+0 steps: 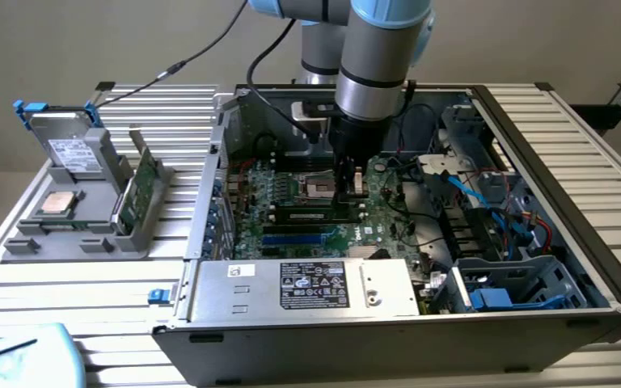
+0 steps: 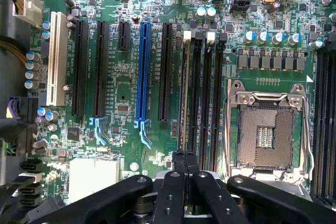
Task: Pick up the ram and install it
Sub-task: 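Press down the ram until it locks into place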
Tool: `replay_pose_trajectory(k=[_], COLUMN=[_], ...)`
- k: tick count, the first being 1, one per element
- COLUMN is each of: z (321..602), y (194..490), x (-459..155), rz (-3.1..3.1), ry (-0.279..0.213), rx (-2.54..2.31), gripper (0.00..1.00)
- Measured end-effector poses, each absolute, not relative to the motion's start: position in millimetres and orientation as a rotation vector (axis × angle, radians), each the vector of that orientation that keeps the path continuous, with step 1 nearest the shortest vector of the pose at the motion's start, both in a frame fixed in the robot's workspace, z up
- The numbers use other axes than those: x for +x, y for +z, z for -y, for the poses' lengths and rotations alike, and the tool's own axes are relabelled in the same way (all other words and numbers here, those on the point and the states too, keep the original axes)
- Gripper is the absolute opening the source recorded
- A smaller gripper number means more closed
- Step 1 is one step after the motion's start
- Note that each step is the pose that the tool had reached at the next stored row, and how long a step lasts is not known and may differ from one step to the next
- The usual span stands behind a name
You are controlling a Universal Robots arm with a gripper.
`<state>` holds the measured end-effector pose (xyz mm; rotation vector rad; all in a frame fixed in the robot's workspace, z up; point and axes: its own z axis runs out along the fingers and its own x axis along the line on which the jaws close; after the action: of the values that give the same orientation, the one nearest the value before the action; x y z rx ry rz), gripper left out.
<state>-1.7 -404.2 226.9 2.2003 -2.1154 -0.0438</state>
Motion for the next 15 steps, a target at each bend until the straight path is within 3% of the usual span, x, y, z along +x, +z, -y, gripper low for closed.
replay_pose_trajectory(k=[15], z=[402], y=[234], x=[-32], rz=[2.116], ry=[-0.043], rx=[2.201], gripper=[0.11])
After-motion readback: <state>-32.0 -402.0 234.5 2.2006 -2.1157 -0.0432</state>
